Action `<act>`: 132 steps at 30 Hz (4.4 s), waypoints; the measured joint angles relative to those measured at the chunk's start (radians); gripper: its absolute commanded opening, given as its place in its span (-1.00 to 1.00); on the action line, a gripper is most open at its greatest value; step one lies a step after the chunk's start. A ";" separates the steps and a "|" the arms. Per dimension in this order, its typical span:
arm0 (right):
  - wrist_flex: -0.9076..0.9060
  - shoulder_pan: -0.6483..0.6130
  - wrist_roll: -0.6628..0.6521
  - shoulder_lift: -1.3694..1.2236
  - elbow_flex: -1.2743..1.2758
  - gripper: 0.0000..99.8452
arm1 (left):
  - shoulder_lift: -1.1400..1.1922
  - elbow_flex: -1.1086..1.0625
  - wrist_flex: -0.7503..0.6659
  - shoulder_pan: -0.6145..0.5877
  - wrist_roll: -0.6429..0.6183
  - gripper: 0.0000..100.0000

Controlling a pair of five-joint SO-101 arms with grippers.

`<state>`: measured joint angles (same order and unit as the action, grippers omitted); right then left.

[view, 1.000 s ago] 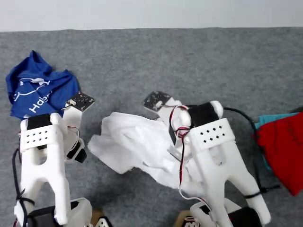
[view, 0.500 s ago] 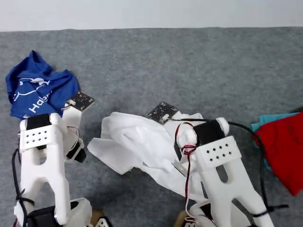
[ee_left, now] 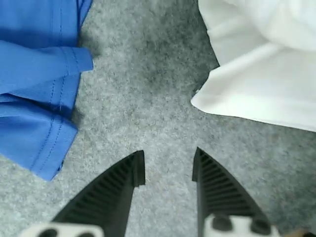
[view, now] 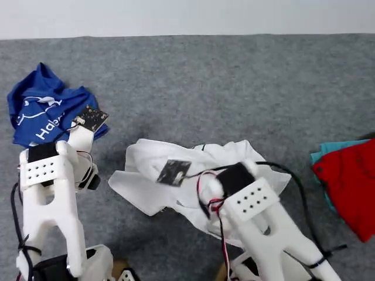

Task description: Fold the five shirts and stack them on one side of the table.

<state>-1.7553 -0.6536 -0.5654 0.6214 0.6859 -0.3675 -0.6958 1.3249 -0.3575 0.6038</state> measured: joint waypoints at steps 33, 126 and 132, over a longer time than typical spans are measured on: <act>0.387 0.028 -0.032 -0.451 0.146 -0.41 | 0.000 0.000 0.000 -0.054 0.000 -0.67; 0.107 0.451 -0.206 -0.422 -0.560 -0.98 | 0.535 0.164 0.095 0.463 0.161 -0.56; 0.107 0.451 -0.199 -0.422 -0.560 -0.98 | 0.588 0.183 0.072 0.554 0.046 -0.62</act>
<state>-1.6479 -0.2025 -0.7649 0.1995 0.1258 0.2202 -0.5132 1.3970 0.1964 0.6498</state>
